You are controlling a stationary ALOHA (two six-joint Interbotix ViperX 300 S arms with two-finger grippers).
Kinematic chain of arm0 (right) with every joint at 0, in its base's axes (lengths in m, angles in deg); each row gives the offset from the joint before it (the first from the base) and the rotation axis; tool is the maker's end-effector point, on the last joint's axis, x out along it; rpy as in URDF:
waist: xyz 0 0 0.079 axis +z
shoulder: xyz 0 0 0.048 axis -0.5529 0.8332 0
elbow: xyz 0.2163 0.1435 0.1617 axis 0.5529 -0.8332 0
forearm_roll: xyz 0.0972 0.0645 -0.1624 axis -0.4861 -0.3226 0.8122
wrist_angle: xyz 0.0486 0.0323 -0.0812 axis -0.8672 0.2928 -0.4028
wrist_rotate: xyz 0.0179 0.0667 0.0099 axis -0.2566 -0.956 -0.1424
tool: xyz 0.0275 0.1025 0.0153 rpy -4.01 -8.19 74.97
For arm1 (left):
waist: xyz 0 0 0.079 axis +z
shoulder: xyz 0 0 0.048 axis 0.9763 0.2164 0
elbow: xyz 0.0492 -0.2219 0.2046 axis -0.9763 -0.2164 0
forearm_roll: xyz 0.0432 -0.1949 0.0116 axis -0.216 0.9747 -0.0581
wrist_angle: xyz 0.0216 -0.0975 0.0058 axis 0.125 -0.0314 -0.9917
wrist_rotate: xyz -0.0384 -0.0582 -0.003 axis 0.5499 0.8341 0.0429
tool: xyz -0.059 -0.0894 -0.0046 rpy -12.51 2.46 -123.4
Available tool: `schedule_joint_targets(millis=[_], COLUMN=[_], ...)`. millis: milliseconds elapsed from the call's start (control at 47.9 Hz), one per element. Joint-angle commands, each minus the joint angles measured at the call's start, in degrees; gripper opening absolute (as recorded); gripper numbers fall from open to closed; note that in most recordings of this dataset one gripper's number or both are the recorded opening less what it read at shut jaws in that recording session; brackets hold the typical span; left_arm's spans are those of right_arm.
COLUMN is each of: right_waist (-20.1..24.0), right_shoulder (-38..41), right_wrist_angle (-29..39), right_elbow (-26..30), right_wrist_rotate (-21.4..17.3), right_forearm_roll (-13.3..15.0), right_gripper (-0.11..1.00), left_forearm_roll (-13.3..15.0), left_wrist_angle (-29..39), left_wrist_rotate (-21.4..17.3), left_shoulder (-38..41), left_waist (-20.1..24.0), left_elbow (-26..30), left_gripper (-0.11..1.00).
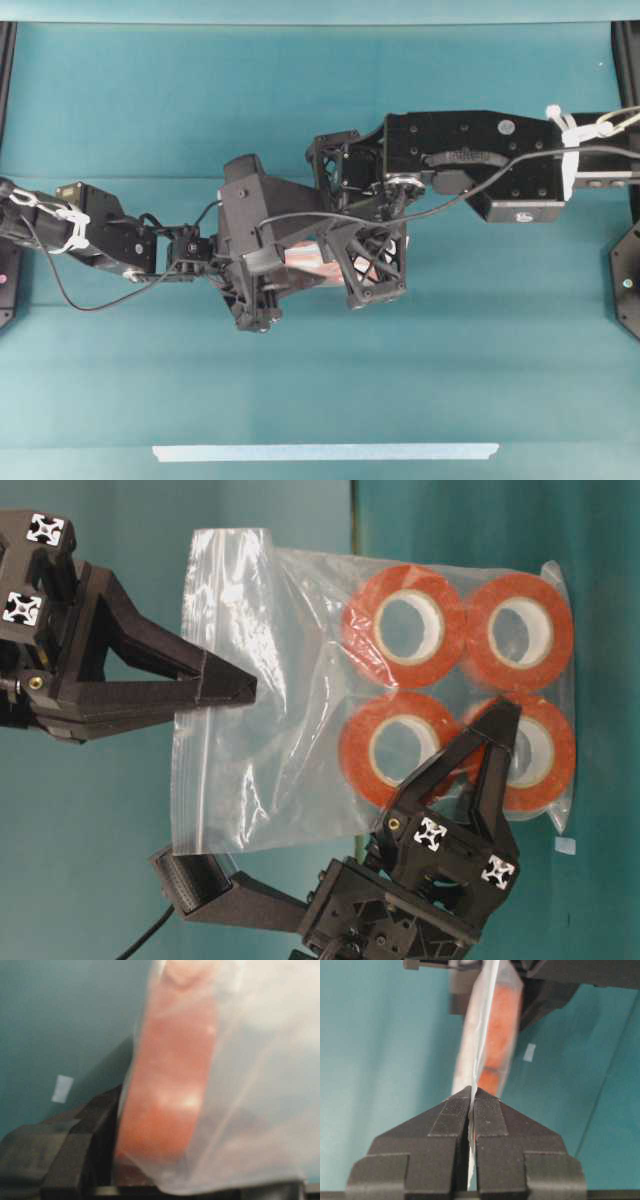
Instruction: Hand over the clear zip bag and make it stand upright.
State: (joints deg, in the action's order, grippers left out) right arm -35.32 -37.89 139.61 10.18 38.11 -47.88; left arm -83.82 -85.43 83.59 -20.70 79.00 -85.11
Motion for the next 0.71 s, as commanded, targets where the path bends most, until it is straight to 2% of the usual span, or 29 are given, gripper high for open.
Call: schedule_joint_targets(millis=[0, 689], right_waist=[0.26, 0.18], right_shoulder=[-0.88, -1.05], right_wrist_angle=[-0.26, -0.26], right_elbow=[0.18, -0.18], right_wrist_rotate=[-0.35, -0.62], right_forearm_roll=[-0.09, -0.09], right_gripper=[0.0, 0.0], left_forearm_roll=[-0.09, -0.09], left_wrist_angle=[0.09, 0.62], left_wrist_rotate=[-1.41, -7.12], left_shoulder=[-0.18, -0.09], left_waist=[-0.09, -1.14], left_elbow=[0.97, 0.97], left_gripper=[0.26, 0.26])
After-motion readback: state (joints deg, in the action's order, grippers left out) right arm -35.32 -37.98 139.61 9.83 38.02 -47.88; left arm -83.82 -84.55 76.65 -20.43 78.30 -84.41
